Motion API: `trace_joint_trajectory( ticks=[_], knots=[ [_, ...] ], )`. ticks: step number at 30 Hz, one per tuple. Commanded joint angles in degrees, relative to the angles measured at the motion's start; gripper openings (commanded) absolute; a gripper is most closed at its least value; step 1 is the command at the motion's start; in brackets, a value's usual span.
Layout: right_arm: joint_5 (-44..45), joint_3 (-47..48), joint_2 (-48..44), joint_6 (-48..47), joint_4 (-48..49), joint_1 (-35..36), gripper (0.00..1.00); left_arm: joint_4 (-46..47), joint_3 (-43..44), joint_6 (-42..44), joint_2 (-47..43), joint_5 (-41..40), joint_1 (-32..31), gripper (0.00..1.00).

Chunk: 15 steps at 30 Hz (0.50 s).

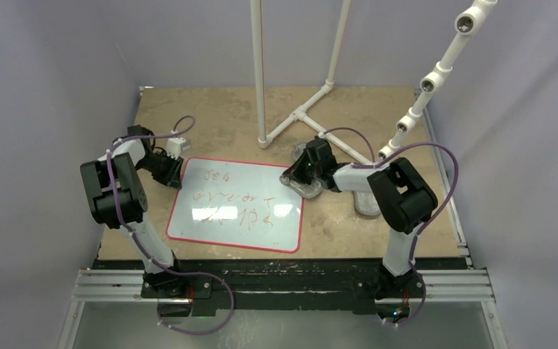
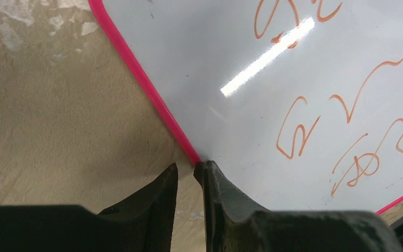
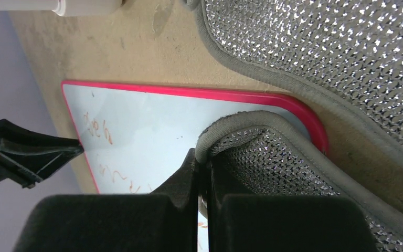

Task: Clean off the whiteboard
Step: Erase the whiteboard at the whiteboard stand.

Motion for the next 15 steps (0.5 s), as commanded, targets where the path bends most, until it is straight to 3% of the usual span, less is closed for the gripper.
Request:
trace_joint_trajectory(
  ticks=[1, 4, 10, 15],
  knots=[
    [4.97, 1.19, 0.58, -5.09, -2.16, 1.5, 0.0, 1.49, -6.58, 0.74, 3.7, 0.0, -2.29, 0.23],
    [2.24, 3.79, 3.85, -1.71, -0.26, 3.48, 0.0, 1.0, -7.86, 1.52, 3.1, 0.61, -3.17, 0.22],
    [3.59, 13.61, 9.67, 0.03, -1.48, 13.99, 0.0, 0.55, -10.97, 2.92, 2.7, 2.17, -5.41, 0.2],
    [5.46, 13.74, 8.49, -0.98, -4.33, 15.23, 0.0, -1.0, -11.74, 4.99, 2.57, 3.38, -5.64, 0.2]
  ],
)
